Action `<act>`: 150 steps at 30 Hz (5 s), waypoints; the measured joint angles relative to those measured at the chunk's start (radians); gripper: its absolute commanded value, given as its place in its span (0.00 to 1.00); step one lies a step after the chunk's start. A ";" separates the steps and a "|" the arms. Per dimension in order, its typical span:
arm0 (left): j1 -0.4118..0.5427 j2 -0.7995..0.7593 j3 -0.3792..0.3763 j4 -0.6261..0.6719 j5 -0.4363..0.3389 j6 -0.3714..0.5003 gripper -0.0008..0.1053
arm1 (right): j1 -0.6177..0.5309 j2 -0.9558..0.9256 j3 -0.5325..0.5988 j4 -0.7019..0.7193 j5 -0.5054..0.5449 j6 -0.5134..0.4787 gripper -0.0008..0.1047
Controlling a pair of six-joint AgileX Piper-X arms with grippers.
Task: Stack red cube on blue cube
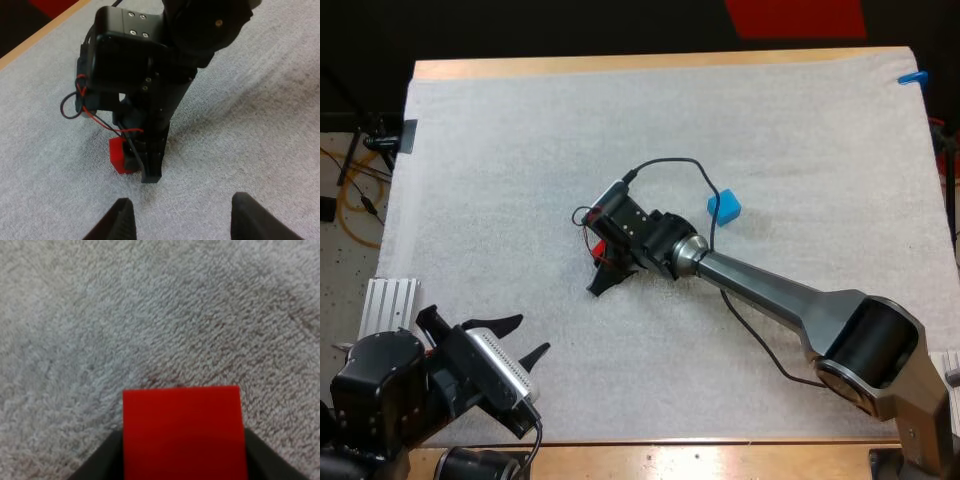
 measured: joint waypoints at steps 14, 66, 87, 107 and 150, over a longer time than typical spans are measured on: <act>0.000 0.000 0.000 -0.016 0.000 0.000 0.42 | -0.046 -0.136 -0.095 0.100 0.040 0.018 0.31; 0.000 0.000 0.000 -0.053 0.008 0.000 0.42 | -0.365 -0.199 0.162 0.085 0.079 0.089 0.31; 0.000 0.000 0.000 -0.053 0.008 0.000 0.42 | -0.365 -0.199 0.178 0.077 0.096 0.111 0.70; 0.036 0.112 0.000 -0.275 0.013 -0.102 0.42 | -0.446 -0.472 0.178 0.009 0.066 0.055 0.70; 0.255 -0.204 0.128 -0.404 0.038 -0.156 0.42 | -0.975 -1.615 0.821 0.221 -0.063 -0.071 0.70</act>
